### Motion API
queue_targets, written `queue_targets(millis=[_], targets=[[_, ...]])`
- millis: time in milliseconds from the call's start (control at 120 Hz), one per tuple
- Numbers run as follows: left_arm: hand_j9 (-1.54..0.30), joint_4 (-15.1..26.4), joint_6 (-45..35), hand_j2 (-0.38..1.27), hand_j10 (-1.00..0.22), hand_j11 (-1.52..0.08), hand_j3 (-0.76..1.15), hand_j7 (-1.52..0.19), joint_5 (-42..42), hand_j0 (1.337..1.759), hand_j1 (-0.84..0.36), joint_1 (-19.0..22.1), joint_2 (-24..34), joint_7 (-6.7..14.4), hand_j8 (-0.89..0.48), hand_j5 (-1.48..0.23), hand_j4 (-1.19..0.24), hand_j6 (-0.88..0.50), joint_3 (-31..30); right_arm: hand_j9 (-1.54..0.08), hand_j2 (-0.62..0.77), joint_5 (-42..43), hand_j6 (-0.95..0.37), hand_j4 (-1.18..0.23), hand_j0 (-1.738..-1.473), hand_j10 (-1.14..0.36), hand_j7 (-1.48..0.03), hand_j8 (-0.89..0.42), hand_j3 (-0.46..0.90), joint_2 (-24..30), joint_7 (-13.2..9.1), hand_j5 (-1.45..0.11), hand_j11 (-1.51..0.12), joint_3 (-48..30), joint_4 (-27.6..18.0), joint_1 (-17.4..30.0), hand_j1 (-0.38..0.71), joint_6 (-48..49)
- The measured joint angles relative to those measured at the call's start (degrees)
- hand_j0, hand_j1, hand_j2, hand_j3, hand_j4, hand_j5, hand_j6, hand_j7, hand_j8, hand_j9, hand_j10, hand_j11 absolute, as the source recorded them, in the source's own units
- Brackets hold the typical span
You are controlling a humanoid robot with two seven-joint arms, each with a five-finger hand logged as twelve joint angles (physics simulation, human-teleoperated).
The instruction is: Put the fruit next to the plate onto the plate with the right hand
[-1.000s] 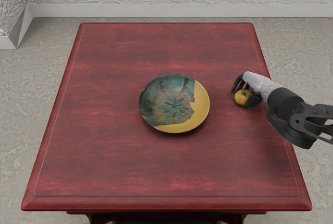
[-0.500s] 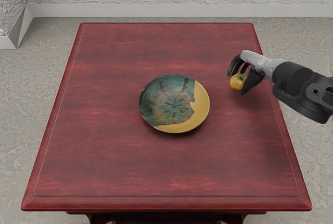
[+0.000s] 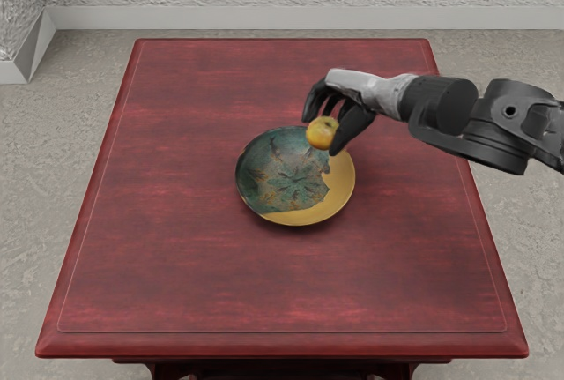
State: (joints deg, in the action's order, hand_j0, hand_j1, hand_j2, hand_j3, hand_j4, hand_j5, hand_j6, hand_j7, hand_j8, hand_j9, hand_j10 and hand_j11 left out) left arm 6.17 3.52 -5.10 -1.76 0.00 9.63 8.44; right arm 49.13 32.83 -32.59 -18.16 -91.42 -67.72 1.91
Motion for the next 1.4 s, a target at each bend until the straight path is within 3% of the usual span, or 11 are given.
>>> queue_targets(millis=[308, 592, 758, 1000, 1117, 1225, 1342, 1400], targets=[[-0.32, 0.0, 0.0, 0.05, -0.24, -0.32, 0.0, -0.32, 0.0, 1.658, 0.06, 0.0, 0.0, 0.0, -0.24, -0.32, -0.24, -0.24, 0.0, -0.92, 0.38, 0.5, -0.41, -0.64, -1.658, -0.66, -0.89, -0.38, 0.0, -9.4, 0.1, -0.94, -0.92, 4.0, 6.5, 0.6, 0.35, -0.5], [-0.32, 0.0, 0.0, 0.05, -0.24, -0.32, 0.0, -0.32, 0.0, 1.658, 0.06, 0.0, 0.0, 0.0, -0.24, -0.32, -0.24, -0.24, 0.0, -0.86, 0.33, 0.7, -0.45, -0.63, -1.658, -0.64, -0.85, -0.42, 0.0, -11.2, 0.2, -0.88, -0.86, 5.2, 7.6, 1.1, 0.32, -1.1], [-0.32, 0.0, 0.0, 0.05, -0.24, -0.32, 0.0, -0.32, 0.0, 1.658, 0.06, 0.0, 0.0, 0.0, -0.24, -0.32, -0.24, -0.24, 0.0, -0.62, 0.11, 0.3, -0.38, -0.46, -1.658, -0.46, -0.61, -0.37, 0.0, -10.9, 0.0, -0.62, -0.62, 4.8, 7.7, 1.0, 0.16, -0.8], [-0.32, 0.0, 0.0, 0.05, -0.24, -0.32, 0.0, -0.32, 0.0, 1.658, 0.06, 0.0, 0.0, 0.0, -0.24, -0.32, -0.24, -0.24, 0.0, -0.25, 0.03, -0.5, -0.16, -0.19, -1.658, -0.19, -0.25, -0.16, 0.0, -10.0, 0.0, -0.25, -0.25, 3.9, 7.6, 0.9, -0.14, -0.6], [-0.31, 0.0, 0.0, 0.05, -0.24, -0.31, 0.0, -0.31, 0.0, 1.658, 0.06, 0.0, 0.0, 0.0, -0.24, -0.31, -0.24, -0.24, 0.0, -0.17, 0.01, -7.9, -0.11, -0.13, -1.658, -0.13, -0.17, -0.11, 0.0, -6.8, 0.2, -0.17, -0.17, -0.3, 7.2, 1.0, -0.2, 5.1], [-0.32, 0.0, 0.0, 0.05, -0.24, -0.32, 0.0, -0.32, 0.0, 1.658, 0.06, 0.0, 0.0, 0.0, -0.24, -0.32, -0.24, -0.24, 0.0, -0.13, 0.0, -19.9, -0.09, -0.1, -1.658, -0.1, -0.12, -0.09, 0.0, -2.3, 0.3, -0.13, -0.13, -3.6, 6.6, 1.1, -0.24, 13.1], [-0.32, 0.0, 0.0, 0.05, -0.24, -0.32, 0.0, -0.32, 0.0, 1.658, 0.06, 0.0, 0.0, 0.0, -0.24, -0.32, -0.24, -0.24, 0.0, -0.1, 0.0, -35.2, -0.07, -0.08, -1.658, -0.08, -0.1, -0.07, 0.0, 6.2, 0.5, -0.1, -0.1, -6.6, 6.3, 1.5, -0.26, 24.7], [-0.32, 0.0, 0.0, 0.05, -0.24, -0.32, 0.0, -0.32, 0.0, 1.658, 0.06, 0.0, 0.0, 0.0, -0.24, -0.32, -0.24, -0.24, 0.0, -0.09, 0.0, -41.2, -0.07, -0.07, -1.658, -0.07, -0.09, -0.07, 0.0, 11.3, 2.5, -0.09, -0.09, -7.4, 6.4, 2.1, -0.27, 28.3]])
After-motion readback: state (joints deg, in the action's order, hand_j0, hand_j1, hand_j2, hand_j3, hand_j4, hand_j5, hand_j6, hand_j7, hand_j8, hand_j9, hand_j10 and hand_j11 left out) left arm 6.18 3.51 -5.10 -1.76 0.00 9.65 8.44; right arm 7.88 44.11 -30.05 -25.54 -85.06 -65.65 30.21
